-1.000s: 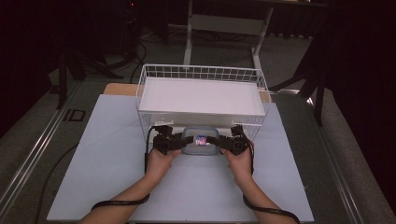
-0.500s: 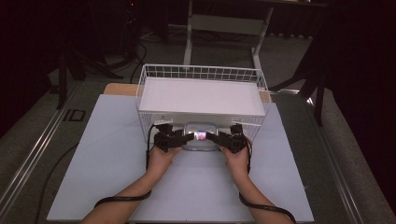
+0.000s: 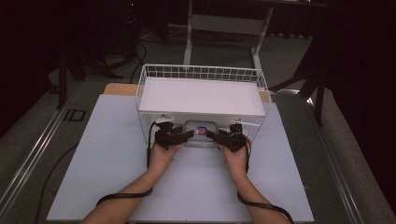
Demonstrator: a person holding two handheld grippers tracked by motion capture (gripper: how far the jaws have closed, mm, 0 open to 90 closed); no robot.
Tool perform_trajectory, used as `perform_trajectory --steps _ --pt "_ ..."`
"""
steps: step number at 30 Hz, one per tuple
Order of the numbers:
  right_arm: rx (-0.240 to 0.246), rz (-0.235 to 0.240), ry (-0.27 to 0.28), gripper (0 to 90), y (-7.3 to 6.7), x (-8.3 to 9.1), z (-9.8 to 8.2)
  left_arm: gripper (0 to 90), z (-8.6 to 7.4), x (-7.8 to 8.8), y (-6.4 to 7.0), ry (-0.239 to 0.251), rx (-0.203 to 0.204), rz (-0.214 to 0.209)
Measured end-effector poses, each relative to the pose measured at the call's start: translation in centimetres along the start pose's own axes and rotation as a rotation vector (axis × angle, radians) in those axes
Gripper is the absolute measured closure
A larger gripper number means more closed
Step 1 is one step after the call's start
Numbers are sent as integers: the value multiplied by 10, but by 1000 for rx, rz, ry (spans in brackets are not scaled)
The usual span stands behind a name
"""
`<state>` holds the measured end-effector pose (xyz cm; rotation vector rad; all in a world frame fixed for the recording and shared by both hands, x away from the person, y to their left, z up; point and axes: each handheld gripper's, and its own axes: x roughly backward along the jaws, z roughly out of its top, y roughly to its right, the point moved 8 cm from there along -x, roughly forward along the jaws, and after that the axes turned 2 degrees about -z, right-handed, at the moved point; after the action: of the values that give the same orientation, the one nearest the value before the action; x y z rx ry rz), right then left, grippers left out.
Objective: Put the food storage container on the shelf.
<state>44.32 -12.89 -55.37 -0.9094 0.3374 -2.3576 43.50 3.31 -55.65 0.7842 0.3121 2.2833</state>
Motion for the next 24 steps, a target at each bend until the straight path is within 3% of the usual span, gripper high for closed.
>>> perform_trajectory --steps 2,4,6,10,16,20,24 --pt "51 -17 11 327 -1 1 1 382 -1 2 1 0 14 -2" --pt "55 -27 -1 330 -3 4 0 382 -3 6 2 -7 20 -4" --pt "95 -46 9 329 -2 7 1 382 -5 11 2 -8 13 -3" --pt "112 -31 -17 330 -8 16 -2 383 -6 24 8 2 12 -22" --pt "174 -37 -21 341 -16 28 -6 385 -11 43 22 -10 -26 -54" --pt "275 -92 -31 339 -29 40 -9 399 -15 55 32 -19 -61 -85" --pt "324 -91 -17 351 -41 48 -12 397 -19 67 38 -18 -65 -118"
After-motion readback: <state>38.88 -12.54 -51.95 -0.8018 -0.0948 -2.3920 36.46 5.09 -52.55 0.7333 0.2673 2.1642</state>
